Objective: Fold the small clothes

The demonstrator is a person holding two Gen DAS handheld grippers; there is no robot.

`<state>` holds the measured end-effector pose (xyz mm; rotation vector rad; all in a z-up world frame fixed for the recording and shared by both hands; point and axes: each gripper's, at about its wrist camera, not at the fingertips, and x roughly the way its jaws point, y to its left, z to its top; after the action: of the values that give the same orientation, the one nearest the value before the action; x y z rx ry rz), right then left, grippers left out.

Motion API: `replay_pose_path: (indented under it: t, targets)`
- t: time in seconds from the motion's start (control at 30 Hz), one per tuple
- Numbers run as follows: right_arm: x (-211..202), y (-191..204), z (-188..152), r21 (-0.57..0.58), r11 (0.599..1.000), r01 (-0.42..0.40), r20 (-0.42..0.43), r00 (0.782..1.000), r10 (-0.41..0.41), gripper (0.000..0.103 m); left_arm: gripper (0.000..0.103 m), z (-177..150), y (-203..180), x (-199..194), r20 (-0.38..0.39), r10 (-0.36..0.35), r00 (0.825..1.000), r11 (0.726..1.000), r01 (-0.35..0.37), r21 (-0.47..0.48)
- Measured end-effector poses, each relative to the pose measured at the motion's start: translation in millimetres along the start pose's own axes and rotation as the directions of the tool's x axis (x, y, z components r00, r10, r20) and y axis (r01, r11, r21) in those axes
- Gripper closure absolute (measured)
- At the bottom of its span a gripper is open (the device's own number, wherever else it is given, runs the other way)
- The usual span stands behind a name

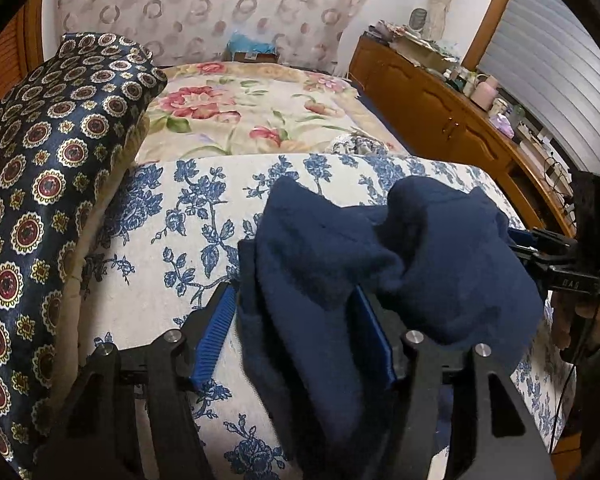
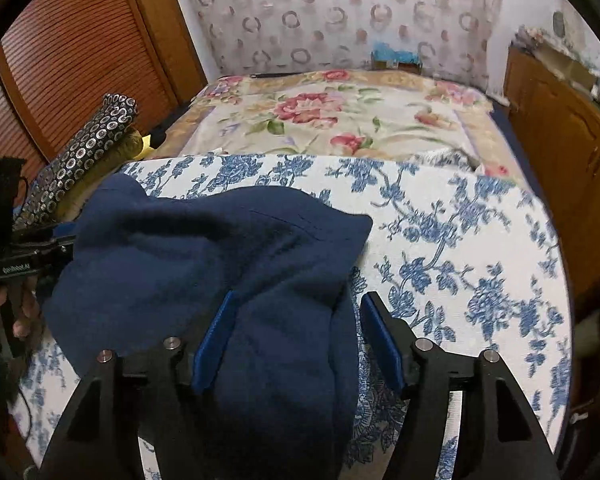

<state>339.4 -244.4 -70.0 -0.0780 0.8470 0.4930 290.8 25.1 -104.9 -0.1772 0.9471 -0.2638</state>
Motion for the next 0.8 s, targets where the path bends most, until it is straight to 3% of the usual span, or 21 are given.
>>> replay_pose_path:
  t: [0.13, 0.2, 0.3, 0.33, 0.4, 0.5, 0.63, 0.8]
  targets:
    - [1, -1, 1, 0.005, 1.000, -0.006, -0.011, 1.000, 0.006, 0.036, 0.041, 1, -1, 0, 0.002, -0.001, 1.000, 1.000, 0.001, -0.004]
    - [1, -1, 1, 0.004, 1.000, -0.017, -0.010, 1.000, 0.017, 0.036, 0.053, 1, -2, 1, 0.000, -0.038, 0.999, 0.999, 0.038, 0.001]
    - [2, -1, 1, 0.011, 0.996, -0.092, -0.025, 0.995, 0.093, 0.063, 0.066, 4, -1, -1, -0.009, -0.089, 0.996, 0.996, 0.089, -0.001]
    - [1, 0, 0, 0.006, 0.994, -0.109, -0.027, 0.994, 0.109, 0.070, 0.078, 5, 0, -2, -0.008, -0.105, 0.994, 0.994, 0.105, -0.008]
    - [0, 7, -1, -0.043, 0.993, -0.114, -0.027, 0.993, 0.113, 0.077, 0.089, 5, 0, -9, 0.006, -0.129, 0.992, 0.992, 0.129, 0.000]
    - [-4, 12, -1, -0.074, 0.991, -0.111, -0.019, 0.994, 0.110, 0.083, 0.091, 3, -8, -29, 0.053, -0.155, 0.986, 0.988, 0.154, 0.026]
    - [-31, 25, 1, -0.111, 0.988, -0.110, 0.073, 0.990, 0.118, 0.085, 0.092, -2, -18, -68, 0.141, -0.174, 0.975, 0.984, 0.167, 0.062]
    - [-74, 50, 20, -0.180, 0.977, -0.114, 0.187, 0.971, 0.148, 0.086, 0.092, -6, -9, -131, 0.294, -0.162, 0.942, 0.987, 0.156, 0.045]
